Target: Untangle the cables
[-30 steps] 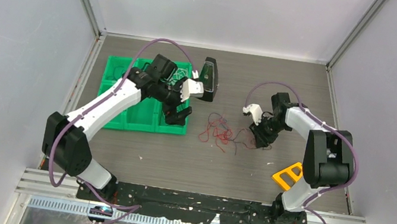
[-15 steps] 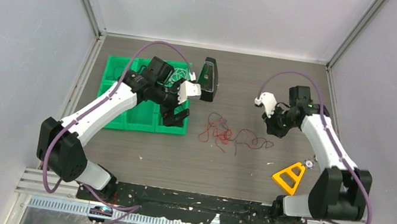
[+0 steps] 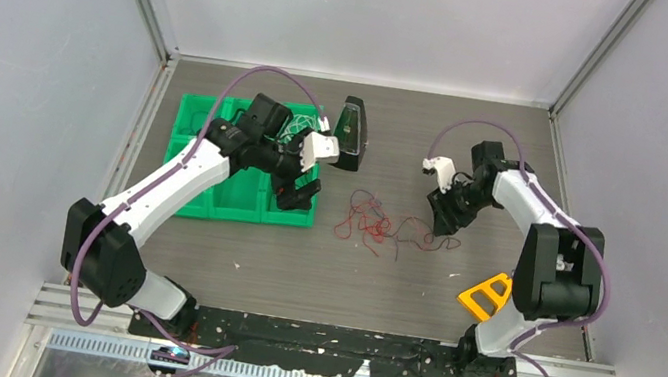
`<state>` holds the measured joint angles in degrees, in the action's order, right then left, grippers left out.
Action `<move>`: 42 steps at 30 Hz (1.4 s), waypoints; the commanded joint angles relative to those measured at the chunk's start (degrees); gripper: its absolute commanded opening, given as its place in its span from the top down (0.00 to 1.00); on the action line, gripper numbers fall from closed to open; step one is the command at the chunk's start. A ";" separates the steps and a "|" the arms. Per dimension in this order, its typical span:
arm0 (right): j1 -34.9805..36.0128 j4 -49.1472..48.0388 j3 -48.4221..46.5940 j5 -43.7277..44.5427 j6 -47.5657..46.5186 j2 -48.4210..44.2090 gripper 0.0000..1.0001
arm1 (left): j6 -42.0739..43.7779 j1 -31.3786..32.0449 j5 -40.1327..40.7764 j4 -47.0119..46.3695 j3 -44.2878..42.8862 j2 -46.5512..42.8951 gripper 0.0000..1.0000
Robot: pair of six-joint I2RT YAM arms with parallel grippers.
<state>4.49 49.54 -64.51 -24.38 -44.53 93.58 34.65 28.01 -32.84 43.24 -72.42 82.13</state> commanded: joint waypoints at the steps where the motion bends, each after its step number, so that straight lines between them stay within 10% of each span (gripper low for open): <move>1: 0.08 -4.27 -2.27 -1.07 4.38 3.69 0.55 | -1.42 -0.27 -0.98 -1.82 -0.76 -1.57 0.10; 11: 0.09 -8.93 -4.24 -4.53 9.34 12.72 0.62 | -1.44 -0.26 0.77 -1.39 0.50 -2.00 0.10; 16: 0.03 -7.32 -5.30 -6.27 9.12 13.11 0.93 | -1.17 -0.24 1.50 -1.01 0.21 -1.65 0.09; 36: -1.36 -4.12 -25.31 -23.12 24.23 -25.04 0.94 | -14.82 0.67 -0.82 -19.93 -4.18 -7.32 0.00; 42: 5.71 -3.37 -23.21 -9.42 13.80 -27.27 0.95 | -18.88 4.21 -1.84 -24.21 -6.41 -5.47 0.00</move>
<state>5.85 46.17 -89.12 -41.95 -24.93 67.72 20.32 29.89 -31.79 25.23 -76.18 75.40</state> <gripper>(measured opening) 0.064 0.994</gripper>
